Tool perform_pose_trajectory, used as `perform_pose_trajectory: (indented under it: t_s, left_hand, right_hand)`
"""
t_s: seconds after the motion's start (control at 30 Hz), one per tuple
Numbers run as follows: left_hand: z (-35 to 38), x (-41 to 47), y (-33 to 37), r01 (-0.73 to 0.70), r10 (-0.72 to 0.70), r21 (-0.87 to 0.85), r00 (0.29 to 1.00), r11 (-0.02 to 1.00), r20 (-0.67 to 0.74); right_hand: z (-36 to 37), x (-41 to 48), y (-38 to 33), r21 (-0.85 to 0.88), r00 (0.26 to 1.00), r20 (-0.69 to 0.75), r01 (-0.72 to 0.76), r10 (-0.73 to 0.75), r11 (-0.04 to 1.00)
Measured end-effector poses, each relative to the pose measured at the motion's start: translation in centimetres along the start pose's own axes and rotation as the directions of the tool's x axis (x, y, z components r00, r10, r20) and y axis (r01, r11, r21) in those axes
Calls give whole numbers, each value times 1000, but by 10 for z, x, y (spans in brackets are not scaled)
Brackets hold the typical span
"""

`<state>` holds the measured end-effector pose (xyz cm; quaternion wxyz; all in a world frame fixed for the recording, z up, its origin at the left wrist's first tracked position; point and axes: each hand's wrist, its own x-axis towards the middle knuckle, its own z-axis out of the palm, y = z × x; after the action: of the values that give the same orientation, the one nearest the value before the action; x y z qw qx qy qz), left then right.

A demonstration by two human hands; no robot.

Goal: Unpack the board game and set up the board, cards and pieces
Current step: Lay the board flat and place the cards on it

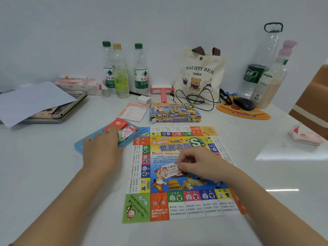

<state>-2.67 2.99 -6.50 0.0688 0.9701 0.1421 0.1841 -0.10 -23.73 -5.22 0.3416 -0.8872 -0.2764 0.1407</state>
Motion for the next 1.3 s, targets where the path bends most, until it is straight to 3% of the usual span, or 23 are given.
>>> perform_pose_trajectory:
  t_s: [0.17, 0.33, 0.5, 0.6, 0.83, 0.97, 1.2, 1.3]
  left_hand:
    - [-5, 0, -2, -5, 6, 74, 1000, 997, -12]
    - [-7, 18, 4, 18, -16, 16, 997, 1000, -81]
    - [-1, 29, 1, 119, -124, 119, 992, 986, 30]
    - [-1, 33, 5, 63, -71, 145, 996, 987, 54]
    - [-1, 34, 8, -56, 60, -104, 998, 993, 34]
    - [2, 30, 7, 5, -3, -63, 999, 998, 38]
    - [8, 26, 9, -115, 118, -203, 993, 972, 6]
    - [8, 23, 11, -149, 151, -187, 989, 971, -1]
  right_hand:
    - [1, -1, 2, 44, 999, -42, -4, 6, 999]
    - [-7, 5, -7, 76, 997, -82, 10, -4, 997]
    - [-6, 19, -7, 56, 994, -107, -11, 17, 998]
    - [-2, 28, -9, 56, 994, -106, -8, 14, 998]
    - [12, 39, -5, 58, 990, -140, 18, -10, 998]
    - [21, 39, 0, 44, 983, -184, 23, -15, 999]
    - [22, 38, 1, 28, 979, -201, 35, -28, 999]
    - [22, 38, 2, 16, 978, -207, 36, -32, 999]
